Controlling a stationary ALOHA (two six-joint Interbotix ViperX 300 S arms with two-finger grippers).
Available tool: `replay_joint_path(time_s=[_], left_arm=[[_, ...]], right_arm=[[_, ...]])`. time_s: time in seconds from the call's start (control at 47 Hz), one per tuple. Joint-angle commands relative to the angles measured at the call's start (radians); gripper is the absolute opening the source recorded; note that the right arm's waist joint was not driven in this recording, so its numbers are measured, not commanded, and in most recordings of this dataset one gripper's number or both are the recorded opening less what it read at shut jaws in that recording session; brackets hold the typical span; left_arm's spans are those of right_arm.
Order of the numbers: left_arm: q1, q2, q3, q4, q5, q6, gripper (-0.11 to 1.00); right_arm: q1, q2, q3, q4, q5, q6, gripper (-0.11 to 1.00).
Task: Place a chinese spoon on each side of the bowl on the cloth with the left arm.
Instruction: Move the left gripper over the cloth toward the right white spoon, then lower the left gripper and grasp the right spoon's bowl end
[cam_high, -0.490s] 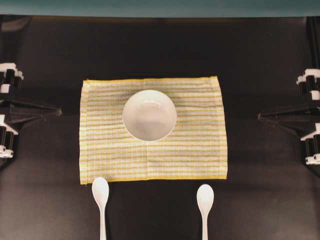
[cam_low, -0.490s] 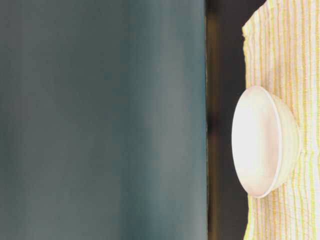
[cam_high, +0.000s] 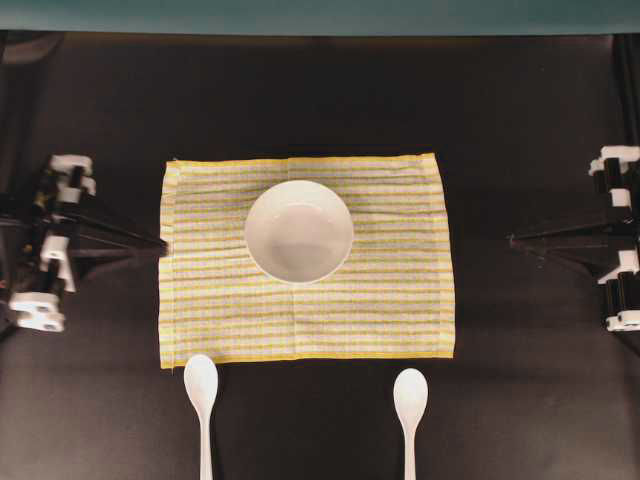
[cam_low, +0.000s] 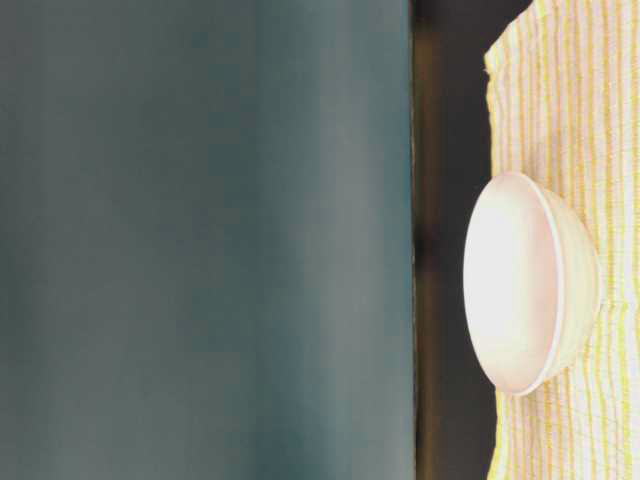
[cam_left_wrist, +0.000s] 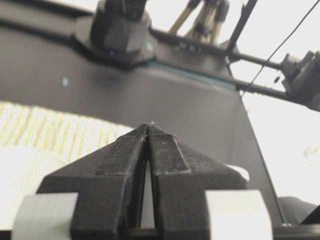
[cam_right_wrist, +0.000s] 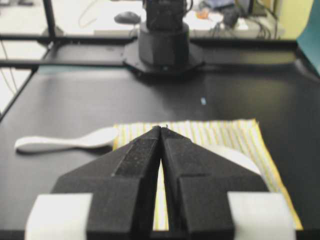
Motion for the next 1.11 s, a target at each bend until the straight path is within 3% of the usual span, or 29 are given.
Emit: replay_joint_path(time_s=[0.0, 0.213, 0.362, 0.447, 0.66, 0.724, 0.852, 1.086], left_arm=[[-0.002, 0.080, -0.052, 0.005, -0.017, -0.051, 0.00], [-0.005, 0.259, -0.135, 0.005, -0.046, -0.204, 0.01], [-0.014, 0.393, -0.210, 0.005, -0.074, -0.250, 0.11], [-0.028, 0.485, -0.276, 0.005, -0.069, -0.264, 0.23], [-0.057, 0.672, -0.459, 0.005, 0.025, -0.273, 0.71], [-0.061, 0.712, -0.509, 0.003, 0.061, -0.273, 0.79], [-0.071, 0.772, -0.595, 0.003, 0.100, -0.272, 0.79], [-0.083, 0.885, -0.657, 0.005, 0.100, -0.270, 0.77]], right_arm=[[0.000, 0.009, -0.008, 0.003, 0.008, 0.006, 0.00], [0.000, 0.009, -0.006, 0.003, 0.009, 0.005, 0.00], [0.000, 0.008, -0.006, 0.003, 0.009, 0.005, 0.00], [0.000, 0.008, -0.006, 0.003, 0.011, 0.006, 0.00], [0.000, 0.005, -0.006, 0.003, 0.031, 0.006, 0.00], [0.000, 0.003, -0.003, 0.003, 0.038, 0.008, 0.00], [0.000, 0.003, -0.003, 0.003, 0.049, 0.008, 0.00], [0.000, 0.002, -0.003, 0.003, 0.048, 0.005, 0.00]])
